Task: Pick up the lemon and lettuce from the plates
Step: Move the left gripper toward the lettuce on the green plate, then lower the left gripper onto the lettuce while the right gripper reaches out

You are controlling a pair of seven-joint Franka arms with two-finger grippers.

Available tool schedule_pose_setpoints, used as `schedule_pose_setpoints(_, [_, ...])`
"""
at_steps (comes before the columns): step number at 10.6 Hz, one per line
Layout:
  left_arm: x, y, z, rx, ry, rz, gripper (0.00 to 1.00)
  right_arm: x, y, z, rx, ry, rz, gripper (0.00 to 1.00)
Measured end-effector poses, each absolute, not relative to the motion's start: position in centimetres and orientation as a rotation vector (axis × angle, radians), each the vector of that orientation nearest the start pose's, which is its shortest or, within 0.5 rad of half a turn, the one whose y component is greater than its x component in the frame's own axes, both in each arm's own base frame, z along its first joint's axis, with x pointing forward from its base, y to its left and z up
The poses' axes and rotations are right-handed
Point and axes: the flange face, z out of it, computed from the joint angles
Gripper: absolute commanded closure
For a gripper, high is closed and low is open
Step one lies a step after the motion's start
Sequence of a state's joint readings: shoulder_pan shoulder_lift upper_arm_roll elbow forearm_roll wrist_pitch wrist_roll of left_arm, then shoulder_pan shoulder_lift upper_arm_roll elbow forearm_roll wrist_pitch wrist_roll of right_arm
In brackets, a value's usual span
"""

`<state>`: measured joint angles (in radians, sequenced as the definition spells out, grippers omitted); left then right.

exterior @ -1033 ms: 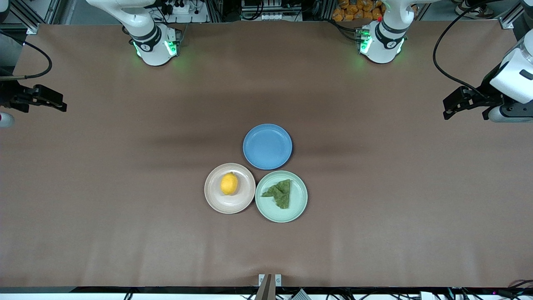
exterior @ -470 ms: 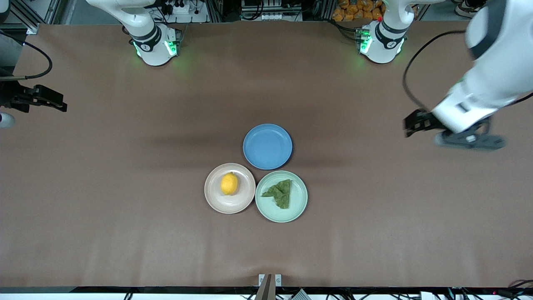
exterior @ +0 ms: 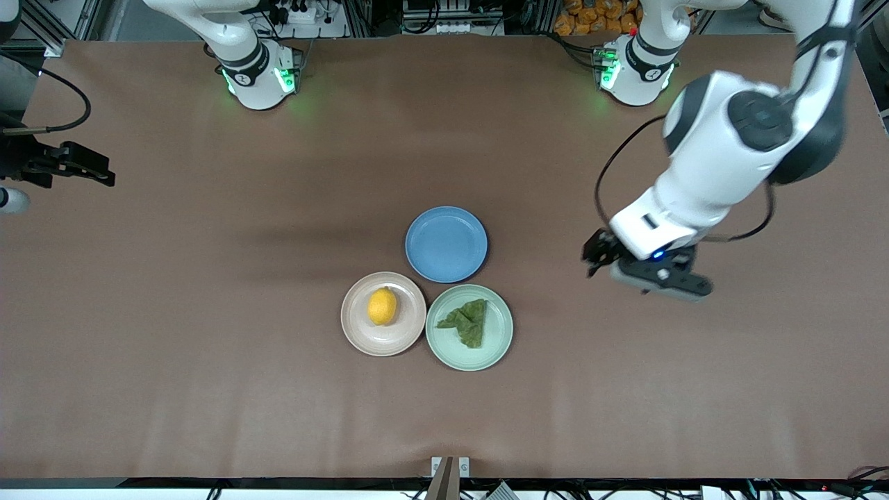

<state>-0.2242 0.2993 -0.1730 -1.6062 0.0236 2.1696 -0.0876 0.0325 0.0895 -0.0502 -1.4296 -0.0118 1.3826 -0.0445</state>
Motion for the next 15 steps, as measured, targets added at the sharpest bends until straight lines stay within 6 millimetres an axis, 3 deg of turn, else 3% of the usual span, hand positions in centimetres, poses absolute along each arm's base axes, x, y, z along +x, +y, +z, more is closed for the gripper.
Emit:
schedule_pose_setpoints(4, [63.2, -33.9, 40.1, -3.190, 0.665, -0.646, 0.00, 56.3, 1.1, 62.3, -3.148, -0.058, 0.219, 0.00])
schedule_pose_setpoints(8, [62.2, -39.5, 27.8, -3.217, 0.747, -0.834, 0.00, 56.6, 5.9, 61.7, -3.149, -0.041, 0.203, 0.00])
schedule_pose_setpoints(10, [60.6, -41.7, 22.8, -3.222, 0.788, -0.888, 0.02, 58.2, 8.8, 59.1, -3.121, -0.048, 0.196, 0.00])
schedule_pose_setpoints(12, [59.6, -42.6, 19.7, -3.227, 0.808, -0.881, 0.01, 59.9, 13.8, 55.2, -3.117, 0.036, 0.208, 0.00])
schedule_pose_setpoints(15, [59.4, -42.6, 18.6, -3.228, 0.809, -0.863, 0.06, 61.0, 18.1, 50.5, -3.120, 0.009, 0.262, 0.00])
